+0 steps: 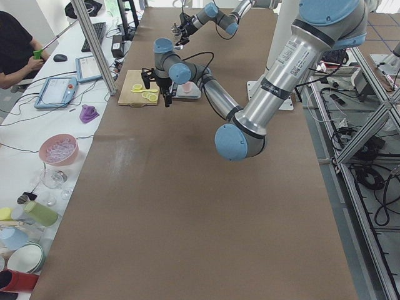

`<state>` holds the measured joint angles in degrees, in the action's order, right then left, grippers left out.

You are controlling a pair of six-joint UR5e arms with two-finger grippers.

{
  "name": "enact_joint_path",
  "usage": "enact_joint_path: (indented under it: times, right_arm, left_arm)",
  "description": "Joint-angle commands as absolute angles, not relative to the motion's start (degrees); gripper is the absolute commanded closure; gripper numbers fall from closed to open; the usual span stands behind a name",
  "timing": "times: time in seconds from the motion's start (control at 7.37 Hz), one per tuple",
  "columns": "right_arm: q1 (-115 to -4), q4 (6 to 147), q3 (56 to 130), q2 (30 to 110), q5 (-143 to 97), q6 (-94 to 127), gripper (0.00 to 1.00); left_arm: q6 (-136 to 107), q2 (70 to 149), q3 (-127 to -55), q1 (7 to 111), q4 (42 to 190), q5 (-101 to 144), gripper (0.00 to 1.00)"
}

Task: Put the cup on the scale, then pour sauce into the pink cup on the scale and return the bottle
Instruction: 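Carry the sauce bottle with the right gripper beside the pink cup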

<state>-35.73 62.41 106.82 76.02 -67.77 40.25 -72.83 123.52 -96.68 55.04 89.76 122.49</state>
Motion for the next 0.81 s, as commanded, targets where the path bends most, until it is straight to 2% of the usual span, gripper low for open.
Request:
enact_joint_path:
  times: [0.0, 0.14, 0.68]
  right_arm:
    - [-30.4, 70.2, 107.0, 74.0, -57.6, 37.9, 1.00]
    - [-27.5, 75.4, 106.8, 69.2, -53.3, 37.2, 1.00]
    - [-20.6, 90.7, 107.9, 66.1, -41.6, 37.2, 1.00]
  left_arm:
    - [-60.1, 118.6, -96.9, 62.4, 89.0, 126.8, 0.02]
    - [-53.0, 115.5, -96.8, 64.8, 88.9, 126.9, 0.02]
    - [-32.9, 106.4, -93.7, 74.0, 89.0, 128.8, 0.02]
